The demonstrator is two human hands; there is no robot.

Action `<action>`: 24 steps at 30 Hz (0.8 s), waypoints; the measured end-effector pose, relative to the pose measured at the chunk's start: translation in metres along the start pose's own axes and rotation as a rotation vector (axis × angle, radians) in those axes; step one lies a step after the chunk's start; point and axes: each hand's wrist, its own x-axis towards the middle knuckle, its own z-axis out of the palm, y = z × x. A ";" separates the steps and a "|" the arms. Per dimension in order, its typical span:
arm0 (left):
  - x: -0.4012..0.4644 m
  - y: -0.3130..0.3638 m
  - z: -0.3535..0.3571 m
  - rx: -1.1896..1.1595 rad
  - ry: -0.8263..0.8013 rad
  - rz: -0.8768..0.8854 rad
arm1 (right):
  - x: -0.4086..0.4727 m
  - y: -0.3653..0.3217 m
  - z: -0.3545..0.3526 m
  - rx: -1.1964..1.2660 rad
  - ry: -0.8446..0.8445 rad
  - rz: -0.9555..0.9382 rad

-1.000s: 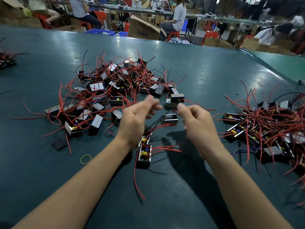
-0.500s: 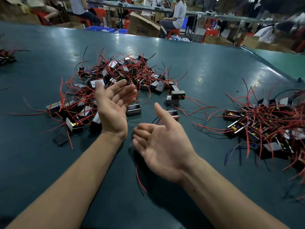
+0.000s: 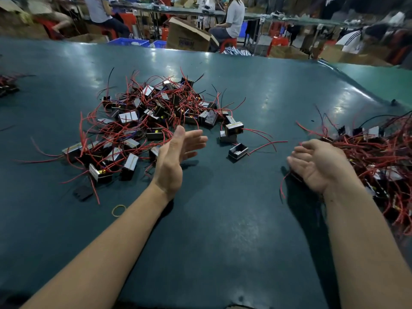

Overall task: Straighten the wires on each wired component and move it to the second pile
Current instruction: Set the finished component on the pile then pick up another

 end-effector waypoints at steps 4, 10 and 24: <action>0.001 0.000 -0.001 -0.024 -0.005 -0.013 | 0.010 0.004 0.000 -0.100 0.124 -0.186; 0.001 -0.003 -0.003 -0.046 -0.041 -0.010 | -0.001 0.027 0.013 -0.587 0.137 -0.535; 0.002 -0.007 -0.010 1.160 0.203 0.788 | -0.025 0.072 0.054 -0.741 -0.215 -0.990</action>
